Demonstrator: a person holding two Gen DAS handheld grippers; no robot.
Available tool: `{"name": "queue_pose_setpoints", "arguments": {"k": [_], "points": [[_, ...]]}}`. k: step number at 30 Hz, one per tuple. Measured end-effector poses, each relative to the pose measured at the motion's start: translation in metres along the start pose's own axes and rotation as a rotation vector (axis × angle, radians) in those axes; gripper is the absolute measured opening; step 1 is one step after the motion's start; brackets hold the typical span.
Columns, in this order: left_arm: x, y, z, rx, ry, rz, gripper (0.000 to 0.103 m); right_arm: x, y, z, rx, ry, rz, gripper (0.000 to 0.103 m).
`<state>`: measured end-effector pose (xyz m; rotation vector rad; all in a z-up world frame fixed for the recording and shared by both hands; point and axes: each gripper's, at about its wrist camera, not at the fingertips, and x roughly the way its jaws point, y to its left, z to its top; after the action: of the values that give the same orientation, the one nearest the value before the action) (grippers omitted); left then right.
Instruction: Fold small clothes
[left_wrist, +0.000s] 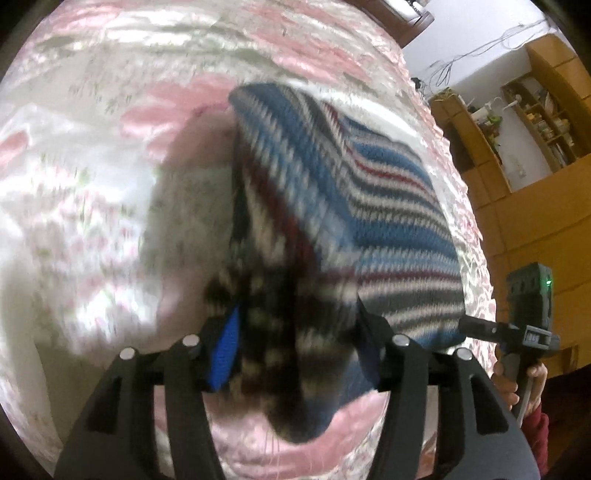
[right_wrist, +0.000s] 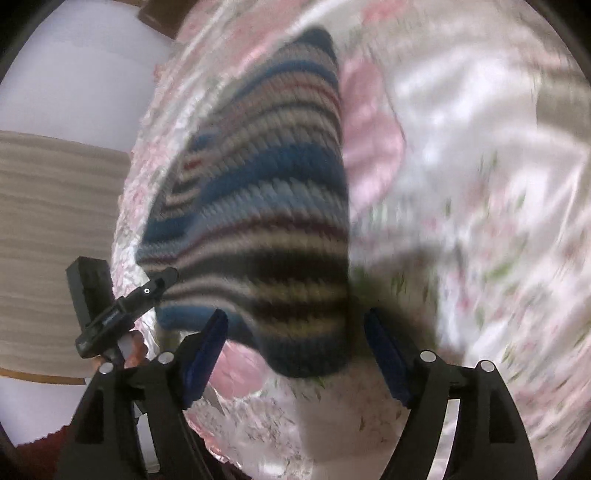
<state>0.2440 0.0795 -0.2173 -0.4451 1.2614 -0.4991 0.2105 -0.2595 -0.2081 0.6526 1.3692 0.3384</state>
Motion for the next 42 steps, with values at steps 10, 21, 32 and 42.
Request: {"name": "queue_pose_setpoints", "arguments": {"k": [10, 21, 32, 42], "points": [[0.001, -0.006, -0.011, -0.003, 0.032, -0.019, 0.042, -0.020, 0.016, -0.003, 0.000, -0.022, -0.024, 0.026], [0.009, -0.006, -0.023, 0.015, 0.015, 0.050, 0.048, 0.011, 0.004, -0.008, 0.029, -0.008, -0.146, 0.032], [-0.058, -0.034, -0.044, 0.030, -0.042, 0.212, 0.069, -0.057, 0.047, -0.057, -0.073, -0.167, -0.315, 0.074], [-0.129, -0.075, -0.082, 0.135, -0.112, 0.345, 0.085, -0.088, 0.108, -0.127, -0.138, -0.236, -0.443, 0.099]]}}
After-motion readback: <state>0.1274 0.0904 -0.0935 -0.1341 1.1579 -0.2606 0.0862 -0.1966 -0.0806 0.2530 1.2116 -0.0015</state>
